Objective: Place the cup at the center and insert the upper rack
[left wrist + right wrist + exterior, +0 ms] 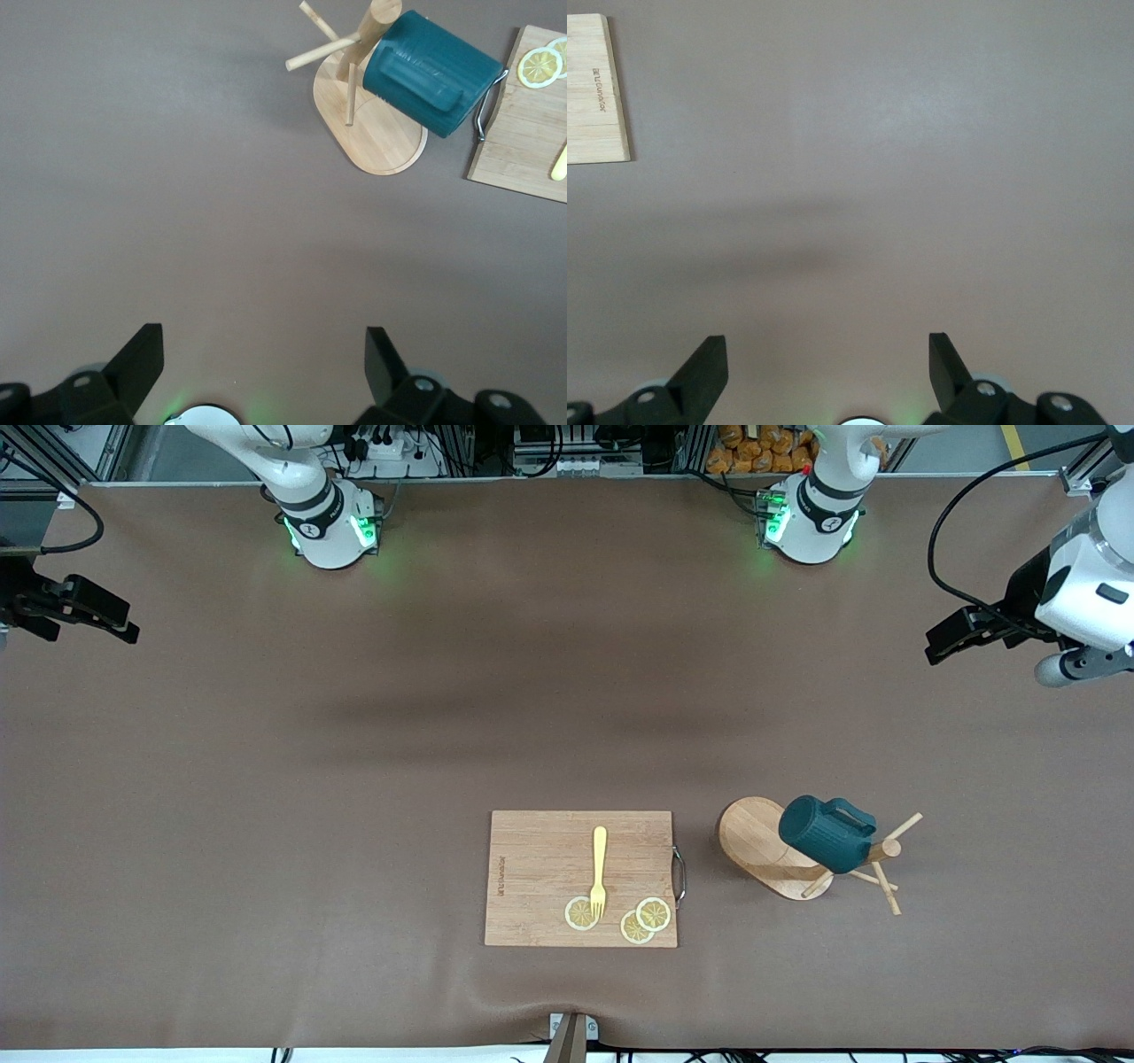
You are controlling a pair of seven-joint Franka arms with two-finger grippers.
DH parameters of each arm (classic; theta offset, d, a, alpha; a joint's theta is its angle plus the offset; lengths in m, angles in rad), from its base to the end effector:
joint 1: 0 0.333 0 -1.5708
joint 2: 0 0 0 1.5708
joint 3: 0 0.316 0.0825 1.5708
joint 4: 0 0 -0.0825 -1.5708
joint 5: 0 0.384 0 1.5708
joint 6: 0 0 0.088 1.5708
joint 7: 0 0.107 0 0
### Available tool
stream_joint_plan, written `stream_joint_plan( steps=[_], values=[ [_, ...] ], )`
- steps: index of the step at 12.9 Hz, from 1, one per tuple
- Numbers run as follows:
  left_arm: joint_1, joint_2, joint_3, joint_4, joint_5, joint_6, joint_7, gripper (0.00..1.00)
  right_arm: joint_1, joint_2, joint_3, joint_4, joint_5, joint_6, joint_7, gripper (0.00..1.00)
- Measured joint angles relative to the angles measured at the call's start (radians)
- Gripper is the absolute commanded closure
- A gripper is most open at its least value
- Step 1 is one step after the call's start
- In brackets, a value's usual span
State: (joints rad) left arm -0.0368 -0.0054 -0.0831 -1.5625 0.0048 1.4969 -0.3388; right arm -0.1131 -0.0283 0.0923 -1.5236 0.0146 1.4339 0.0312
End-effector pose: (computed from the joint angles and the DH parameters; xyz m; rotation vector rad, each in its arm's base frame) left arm 0.5412 -0.0648 0.6251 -3.1028 -0.3413 0.0897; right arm 0.5315 -0.0085 0.6502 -3.1275 0.0791 0.0964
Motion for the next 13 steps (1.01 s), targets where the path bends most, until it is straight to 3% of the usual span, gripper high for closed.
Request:
stream_joint_plan(
  steps=[4,8,13],
  values=[
    [-0.016,-0.03,0.01,-0.01,-0.006,0.01,0.043,0.0,0.0,0.0,0.0,-0.005,0.0,-0.016,0.0,0.0],
    [-0.079,-0.034,0.097,-0.014,-0.008,0.01,0.104,0.0,-0.002,0.0,-0.006,-0.006,0.0,-0.019,0.0,0.0],
    [-0.083,-0.034,0.1,-0.017,-0.007,0.018,0.105,0.0,-0.005,0.0,-0.01,-0.008,0.0,-0.023,0.0,0.0]
  ],
)
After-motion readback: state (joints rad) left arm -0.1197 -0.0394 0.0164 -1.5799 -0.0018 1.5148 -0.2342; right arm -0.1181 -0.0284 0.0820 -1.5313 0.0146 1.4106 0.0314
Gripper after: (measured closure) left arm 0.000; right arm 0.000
